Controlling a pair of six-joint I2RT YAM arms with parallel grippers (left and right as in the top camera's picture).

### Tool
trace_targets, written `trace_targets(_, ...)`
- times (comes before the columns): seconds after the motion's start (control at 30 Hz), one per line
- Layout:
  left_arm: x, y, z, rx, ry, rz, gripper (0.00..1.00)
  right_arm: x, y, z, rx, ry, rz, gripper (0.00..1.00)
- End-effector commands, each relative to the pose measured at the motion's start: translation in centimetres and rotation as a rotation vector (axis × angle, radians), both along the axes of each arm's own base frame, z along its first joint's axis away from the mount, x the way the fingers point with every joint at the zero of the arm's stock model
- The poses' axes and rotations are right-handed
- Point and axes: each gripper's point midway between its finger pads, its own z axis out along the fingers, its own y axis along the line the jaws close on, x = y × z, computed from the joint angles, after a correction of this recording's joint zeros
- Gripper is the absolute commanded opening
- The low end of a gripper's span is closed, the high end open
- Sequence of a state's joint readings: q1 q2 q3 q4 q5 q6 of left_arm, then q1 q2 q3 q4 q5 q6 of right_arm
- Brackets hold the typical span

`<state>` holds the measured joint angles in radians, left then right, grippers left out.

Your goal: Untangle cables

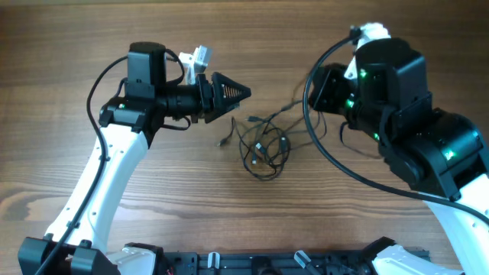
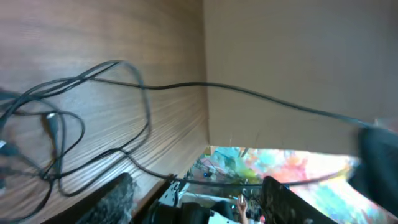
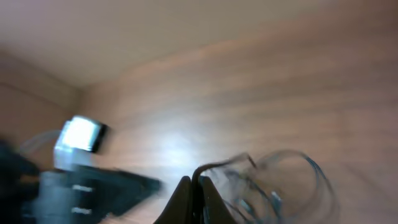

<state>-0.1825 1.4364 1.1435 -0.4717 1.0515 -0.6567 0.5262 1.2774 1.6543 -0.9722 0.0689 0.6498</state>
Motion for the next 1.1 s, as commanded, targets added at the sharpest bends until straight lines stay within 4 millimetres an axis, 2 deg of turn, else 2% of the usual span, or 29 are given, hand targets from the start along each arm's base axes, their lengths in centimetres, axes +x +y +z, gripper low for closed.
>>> trace_targets(0.0, 1.1, 2.1, -3.3, 0.158, 0.061, 0.131, 0.73, -0.7, 3.8, 4.7, 0.138, -0.144, 0.218, 0.04)
trace_targets(0.07, 0.9, 3.0, -4.8, 0.229, 0.115, 0.175, 0.76, -0.9, 4.9, 8.1, 0.22, -0.254, 0.279, 0.04)
trace_targets(0.17, 0.5, 4.2, -6.5, 0.319, 0.173, 0.223, 0.81, -1.7, 5.1, 13.7, 0.356, -0.416, 0.298, 0.04)
trace_targets(0.33, 0.0, 5.6, -8.0, 0.412, 0.22, 0.271, 0.84, -4.7, 3.4, 22.4, 0.503, -0.706, 0.317, 0.04)
trace_targets(0.37, 0.0, 5.7, -8.1, 0.418, 0.223, 0.274, 0.84, -5.2, 2.9, 23.6, 0.519, -0.751, 0.31, 0.04)
trace_targets(0.43, 0.0, 5.7, -8.2, 0.42, 0.224, 0.274, 0.85, -5.3, 2.1, 24.3, 0.527, -0.781, 0.271, 0.04)
trace_targets(0.47, 0.0, 5.8, -8.2, 0.42, 0.224, 0.275, 0.85, -5.0, 1.9, 23.8, 0.516, -0.761, 0.25, 0.04)
trace_targets(0.53, 0.0, 5.9, -8.3, 0.429, 0.222, 0.282, 0.85, -3.5, 2.1, 21.5, 0.474, -0.677, 0.212, 0.04)
trace_targets(0.67, 0.3, 6.4, -8.6, 0.457, 0.219, 0.305, 0.84, -0.3, 3.6, 14.7, 0.464, -0.386, 0.138, 0.04)
trace_targets(0.73, 0.3, 6.4, -8.6, 0.457, 0.221, 0.306, 0.84, 0.6, 5.1, 13.2, 0.484, -0.318, 0.173, 0.04)
trace_targets(0.77, 0.2, 6.4, -8.6, 0.457, 0.222, 0.305, 0.84, 0.7, 5.9, 13.4, 0.481, -0.332, 0.216, 0.04)
trace_targets(0.83, 0.0, 6.4, -8.7, 0.462, 0.235, 0.303, 0.85, 0.4, 7.2, 15.0, 0.472, -0.425, 0.324, 0.04)
trace_targets(0.9, -0.3, 6.5, -8.9, 0.468, 0.25, 0.299, 0.85, 0.1, 7.3, 16.9, 0.499, -0.499, 0.347, 0.04)
trace_targets(0.93, -0.5, 6.6, -9.0, 0.473, 0.257, 0.3, 0.85, -0.5, 6.9, 19.1, 0.528, -0.575, 0.355, 0.04)
trace_targets(1.07, -0.4, 6.9, -9.2, 0.493, 0.257, 0.312, 0.87, -3.2, 4.8, 25.6, 0.59, -0.787, 0.364, 0.04)
